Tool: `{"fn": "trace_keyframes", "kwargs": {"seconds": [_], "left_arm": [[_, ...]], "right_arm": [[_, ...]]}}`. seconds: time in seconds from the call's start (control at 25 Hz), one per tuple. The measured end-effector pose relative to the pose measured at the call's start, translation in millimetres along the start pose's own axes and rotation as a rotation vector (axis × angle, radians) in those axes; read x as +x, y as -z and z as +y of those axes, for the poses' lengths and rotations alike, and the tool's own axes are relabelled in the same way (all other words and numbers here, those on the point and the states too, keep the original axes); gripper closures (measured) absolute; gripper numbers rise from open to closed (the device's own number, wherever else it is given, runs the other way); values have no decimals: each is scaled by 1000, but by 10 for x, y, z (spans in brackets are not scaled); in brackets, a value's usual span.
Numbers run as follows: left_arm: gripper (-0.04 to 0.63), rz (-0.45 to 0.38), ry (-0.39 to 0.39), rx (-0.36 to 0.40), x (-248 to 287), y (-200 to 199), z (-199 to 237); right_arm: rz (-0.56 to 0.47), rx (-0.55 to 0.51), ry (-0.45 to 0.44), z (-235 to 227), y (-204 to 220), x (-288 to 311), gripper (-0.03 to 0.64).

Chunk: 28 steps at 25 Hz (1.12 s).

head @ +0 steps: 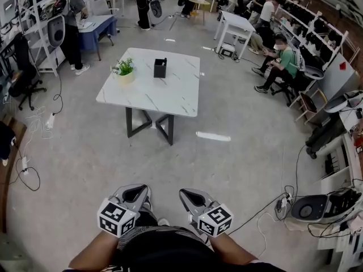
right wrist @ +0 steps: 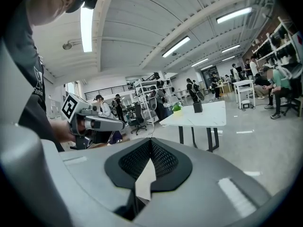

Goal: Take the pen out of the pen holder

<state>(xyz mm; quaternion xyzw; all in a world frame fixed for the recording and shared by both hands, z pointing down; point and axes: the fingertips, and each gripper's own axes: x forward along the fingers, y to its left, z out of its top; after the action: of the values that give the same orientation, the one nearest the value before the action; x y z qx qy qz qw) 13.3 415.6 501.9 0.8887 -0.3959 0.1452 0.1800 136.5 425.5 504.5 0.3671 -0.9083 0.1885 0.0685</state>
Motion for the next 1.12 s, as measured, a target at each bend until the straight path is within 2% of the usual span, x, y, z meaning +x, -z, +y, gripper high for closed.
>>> {"fn": "trace_keyframes", "kwargs": {"seconds": [0.56, 1.12], "left_arm": [[538, -2, 9, -21, 307, -268, 456], [538, -52, 12, -15, 770, -876, 1456]], "right_arm": [[34, -1, 1, -281, -255, 482, 617], [34, -66, 8, -719, -845, 1482, 617]]}}
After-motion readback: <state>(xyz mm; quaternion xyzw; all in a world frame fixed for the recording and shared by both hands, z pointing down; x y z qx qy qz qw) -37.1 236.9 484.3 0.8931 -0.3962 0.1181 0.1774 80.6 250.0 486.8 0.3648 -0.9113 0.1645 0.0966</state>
